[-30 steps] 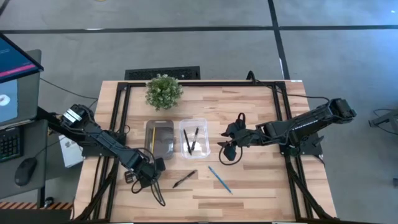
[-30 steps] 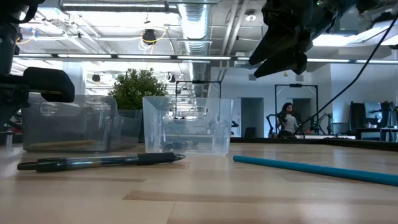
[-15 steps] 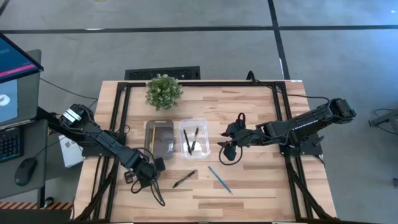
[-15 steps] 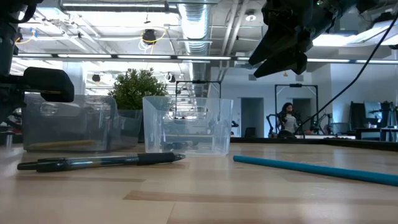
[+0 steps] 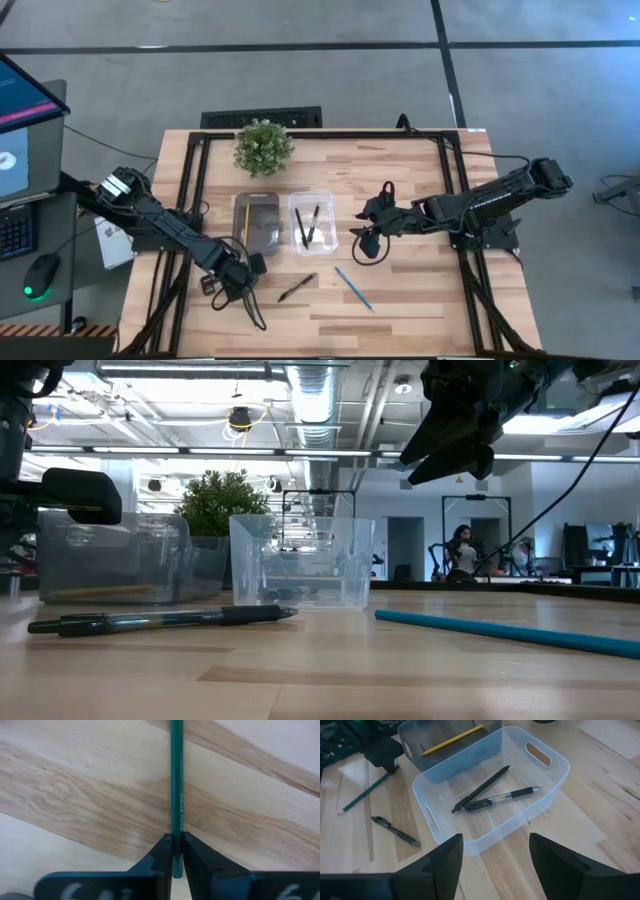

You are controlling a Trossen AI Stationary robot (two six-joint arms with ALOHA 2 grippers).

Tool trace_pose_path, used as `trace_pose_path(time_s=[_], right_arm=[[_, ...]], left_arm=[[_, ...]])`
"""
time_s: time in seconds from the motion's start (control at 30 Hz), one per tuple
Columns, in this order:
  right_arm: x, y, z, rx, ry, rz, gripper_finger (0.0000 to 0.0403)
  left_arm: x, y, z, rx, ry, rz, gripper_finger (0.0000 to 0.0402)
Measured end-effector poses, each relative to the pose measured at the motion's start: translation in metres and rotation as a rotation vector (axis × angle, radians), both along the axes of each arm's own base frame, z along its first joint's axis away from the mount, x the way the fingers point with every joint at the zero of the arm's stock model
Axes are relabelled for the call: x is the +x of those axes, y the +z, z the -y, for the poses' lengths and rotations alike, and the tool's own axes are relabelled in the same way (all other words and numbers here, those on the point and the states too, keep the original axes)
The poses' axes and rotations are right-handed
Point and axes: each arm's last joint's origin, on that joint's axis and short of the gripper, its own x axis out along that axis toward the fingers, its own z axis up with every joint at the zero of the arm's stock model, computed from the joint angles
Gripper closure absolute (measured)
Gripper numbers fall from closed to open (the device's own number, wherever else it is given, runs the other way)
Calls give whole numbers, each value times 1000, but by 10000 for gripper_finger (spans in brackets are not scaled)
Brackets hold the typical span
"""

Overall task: Sort pens & pencils
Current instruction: Put the green pencil into the black bin

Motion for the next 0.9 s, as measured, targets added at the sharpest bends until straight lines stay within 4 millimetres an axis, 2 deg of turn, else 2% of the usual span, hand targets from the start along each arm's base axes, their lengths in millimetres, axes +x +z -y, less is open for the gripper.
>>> trace_pose_path(time_s=[0.57, 0.9], right_arm=[[0, 0, 0, 0, 0, 0, 154], [0, 0, 0, 0, 0, 0, 154]], left_arm=[[1, 0, 1, -3, -51, 15, 383], [7, 10, 5, -5, -15, 0, 384]])
